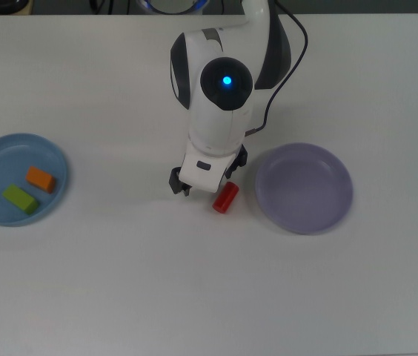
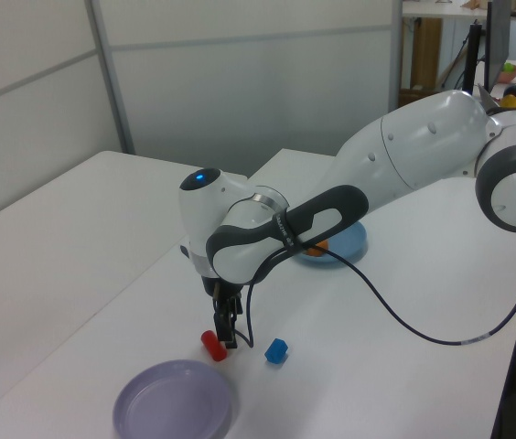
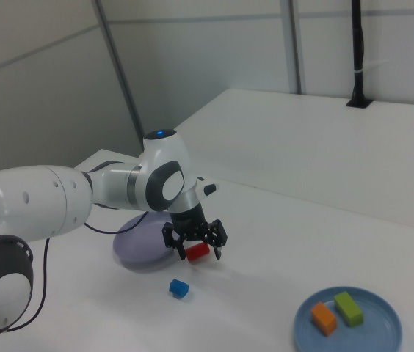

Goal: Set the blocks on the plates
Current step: 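Move to the red cylinder, lower and grasp it, then carry the red cylinder onto the lavender plate and release it, then move to the blue cube, lower and grasp it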

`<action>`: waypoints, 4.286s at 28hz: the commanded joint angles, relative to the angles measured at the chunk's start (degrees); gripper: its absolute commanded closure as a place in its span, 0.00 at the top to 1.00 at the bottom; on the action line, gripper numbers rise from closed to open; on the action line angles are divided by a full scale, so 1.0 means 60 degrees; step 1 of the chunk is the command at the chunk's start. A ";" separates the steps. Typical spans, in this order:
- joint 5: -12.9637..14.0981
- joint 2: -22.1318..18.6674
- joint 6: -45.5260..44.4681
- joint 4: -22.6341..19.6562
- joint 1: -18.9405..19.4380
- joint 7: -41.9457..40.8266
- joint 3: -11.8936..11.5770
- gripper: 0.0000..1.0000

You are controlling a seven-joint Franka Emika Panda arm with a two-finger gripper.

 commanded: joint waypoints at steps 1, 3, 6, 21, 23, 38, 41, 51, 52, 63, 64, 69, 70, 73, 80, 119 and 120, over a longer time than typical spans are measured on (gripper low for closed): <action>-0.0128 -0.0076 0.0106 -0.0152 0.0080 0.0120 -0.0077 0.98; -0.0011 -0.0018 0.0120 -0.0123 0.0095 0.0265 -0.0077 0.98; 0.0179 -0.0003 0.0120 -0.0123 0.0109 0.0616 -0.0063 0.97; 0.1894 -0.0003 0.1625 -0.0167 0.0109 0.4597 -0.0063 0.86; 0.1792 0.0026 0.1775 -0.0167 0.0138 0.4850 -0.0063 0.81; 0.1177 0.0202 0.1673 -0.0386 0.0125 0.4851 -0.0180 0.58; 0.0914 0.0202 0.1687 -0.0460 0.0124 0.4851 -0.0180 0.50; 0.0707 0.0013 0.1395 -0.0372 0.0109 0.4881 -0.0165 0.00; 0.0751 -0.0061 0.1380 -0.0227 0.0124 0.4910 -0.0122 0.00; 0.0620 -0.0354 0.1380 0.0024 0.0869 0.5437 0.0494 0.01; 0.0489 -0.0354 0.1380 0.0024 0.1132 0.5510 0.0494 0.01; 0.0005 -0.0237 0.1482 0.0024 0.1676 0.5876 0.0479 0.04; -0.0228 -0.0136 0.1511 0.0024 0.1807 0.6051 0.0494 0.06; -0.0522 0.0026 0.1585 0.0024 0.1896 0.6286 0.0494 0.08; -0.0728 0.0217 0.1995 0.0024 0.2014 0.6419 0.0479 0.19; -0.0084 -0.2009 -0.0056 -0.2628 -0.0110 0.4720 0.0377 1.00; -0.0084 -0.2010 -0.0056 -0.2671 -0.0154 0.4676 0.0377 1.00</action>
